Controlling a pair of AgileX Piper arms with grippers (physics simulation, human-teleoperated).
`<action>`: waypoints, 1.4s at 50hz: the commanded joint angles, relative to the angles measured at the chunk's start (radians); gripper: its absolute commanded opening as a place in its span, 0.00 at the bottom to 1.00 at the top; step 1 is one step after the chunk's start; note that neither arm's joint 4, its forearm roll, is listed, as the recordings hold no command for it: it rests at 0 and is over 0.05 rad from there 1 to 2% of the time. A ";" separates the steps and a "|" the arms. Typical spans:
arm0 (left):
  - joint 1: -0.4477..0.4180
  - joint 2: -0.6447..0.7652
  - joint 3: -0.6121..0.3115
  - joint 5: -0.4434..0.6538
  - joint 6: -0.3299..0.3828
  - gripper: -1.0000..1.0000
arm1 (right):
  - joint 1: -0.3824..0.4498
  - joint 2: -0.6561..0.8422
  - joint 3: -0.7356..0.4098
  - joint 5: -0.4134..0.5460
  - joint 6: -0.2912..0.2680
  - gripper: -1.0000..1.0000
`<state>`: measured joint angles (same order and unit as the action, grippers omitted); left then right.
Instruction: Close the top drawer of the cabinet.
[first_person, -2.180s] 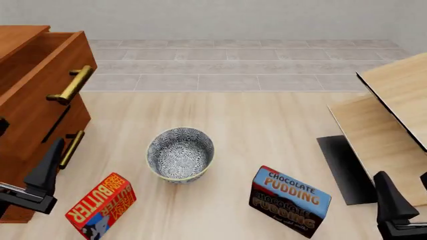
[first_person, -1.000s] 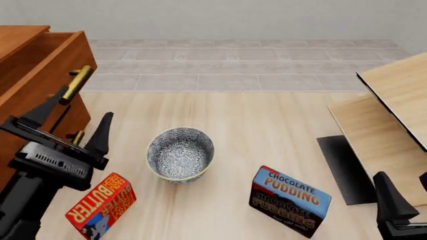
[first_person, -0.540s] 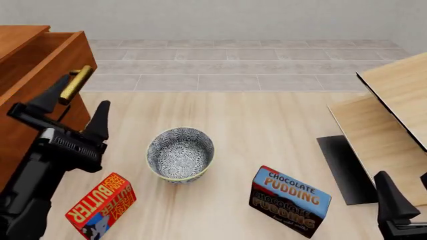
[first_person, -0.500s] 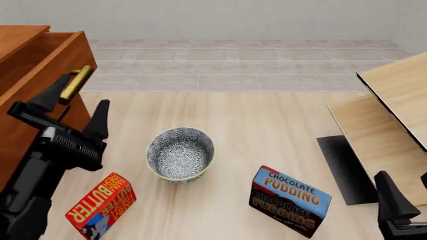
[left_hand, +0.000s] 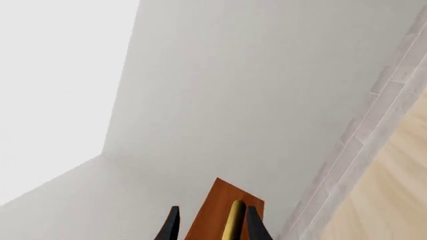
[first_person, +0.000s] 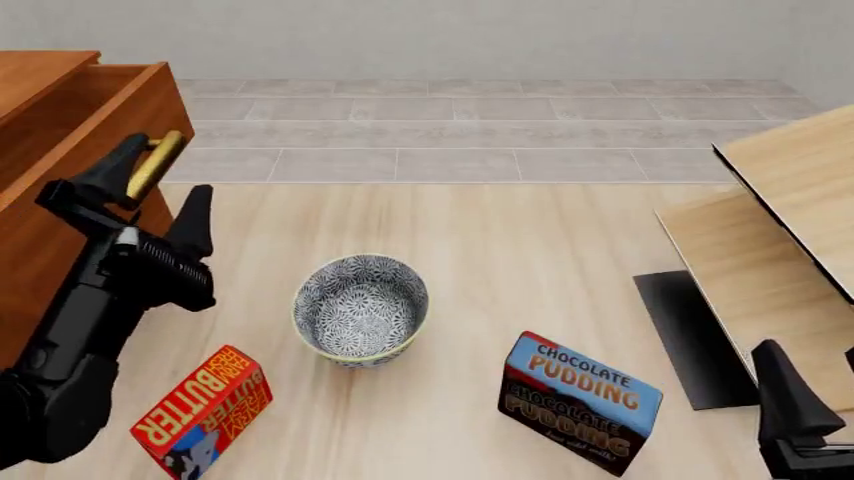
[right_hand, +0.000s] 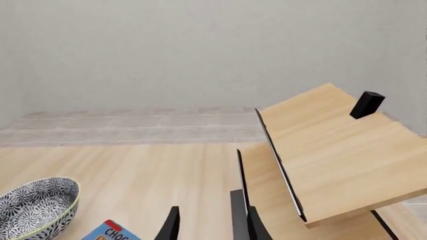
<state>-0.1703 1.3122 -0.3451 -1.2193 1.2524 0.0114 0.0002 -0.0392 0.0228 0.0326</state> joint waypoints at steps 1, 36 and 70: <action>0.058 0.054 -0.028 -0.001 0.007 1.00 | -0.003 0.000 -0.002 0.001 0.004 1.00; 0.102 0.096 -0.023 -0.001 0.076 1.00 | 0.002 0.000 -0.012 0.001 0.009 1.00; 0.142 0.089 -0.008 -0.001 0.092 1.00 | 0.004 0.000 -0.019 0.004 0.007 1.00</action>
<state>-0.0412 1.4056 -0.3567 -1.2200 1.3403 0.0148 0.0001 -0.0566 0.0280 0.0389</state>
